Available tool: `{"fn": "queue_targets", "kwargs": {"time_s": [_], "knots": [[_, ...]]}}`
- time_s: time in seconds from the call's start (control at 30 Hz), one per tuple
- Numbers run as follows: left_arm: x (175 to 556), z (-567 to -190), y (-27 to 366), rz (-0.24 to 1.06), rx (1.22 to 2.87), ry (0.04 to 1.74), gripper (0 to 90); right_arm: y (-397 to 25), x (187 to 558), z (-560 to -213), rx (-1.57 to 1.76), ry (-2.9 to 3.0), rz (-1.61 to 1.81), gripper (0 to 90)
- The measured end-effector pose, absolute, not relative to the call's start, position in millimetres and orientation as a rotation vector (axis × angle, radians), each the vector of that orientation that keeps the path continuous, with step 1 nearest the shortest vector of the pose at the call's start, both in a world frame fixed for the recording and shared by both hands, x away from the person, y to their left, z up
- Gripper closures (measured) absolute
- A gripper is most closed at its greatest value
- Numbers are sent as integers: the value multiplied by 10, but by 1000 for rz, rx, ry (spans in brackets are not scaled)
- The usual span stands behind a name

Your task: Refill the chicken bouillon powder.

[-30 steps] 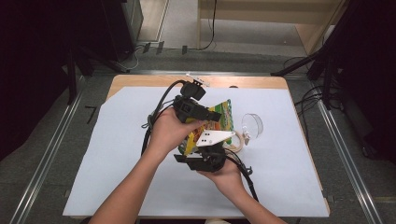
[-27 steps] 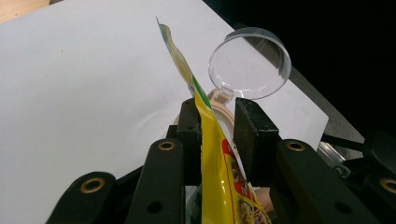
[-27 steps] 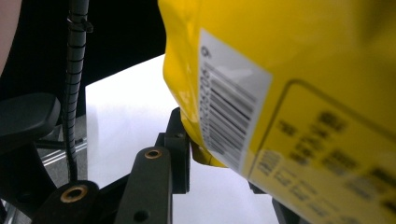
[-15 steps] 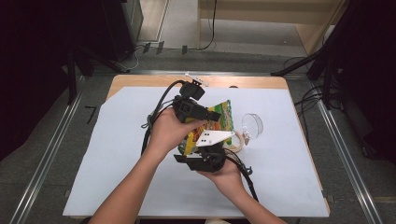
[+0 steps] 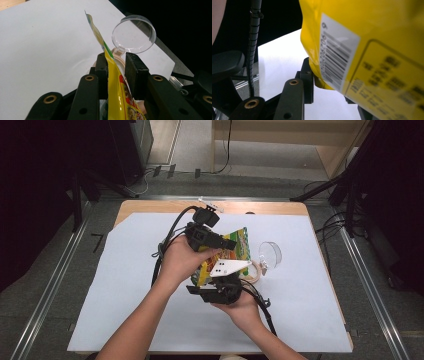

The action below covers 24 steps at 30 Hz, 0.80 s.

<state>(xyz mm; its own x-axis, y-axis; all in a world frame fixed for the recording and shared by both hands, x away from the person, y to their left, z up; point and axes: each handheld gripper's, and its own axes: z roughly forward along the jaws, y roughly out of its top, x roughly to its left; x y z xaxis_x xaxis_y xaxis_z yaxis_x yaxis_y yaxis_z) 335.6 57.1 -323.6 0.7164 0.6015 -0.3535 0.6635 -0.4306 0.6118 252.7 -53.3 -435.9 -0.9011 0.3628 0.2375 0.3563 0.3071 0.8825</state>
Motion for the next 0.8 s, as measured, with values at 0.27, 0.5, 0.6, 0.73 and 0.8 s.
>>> {"fn": "queue_targets", "kwargs": {"time_s": [0.27, 0.5, 0.6, 0.73, 0.8], "knots": [[3359, -3237, 571, -105, 2157, 955, 733, -533, 2526, -4357, 700, 2535, 1708, 684], [3357, -3236, 572, -103, 2157, 955, 734, -531, 2524, -4355, 700, 2535, 1710, 685], [3356, -3235, 572, -102, 2158, 954, 735, -531, 2524, -4355, 699, 2535, 1711, 684], [3356, -3234, 572, -102, 2157, 953, 735, -531, 2523, -4354, 699, 2534, 1712, 685], [3355, -3234, 570, -102, 2157, 954, 735, -531, 2523, -4354, 700, 2535, 1714, 685]]}}
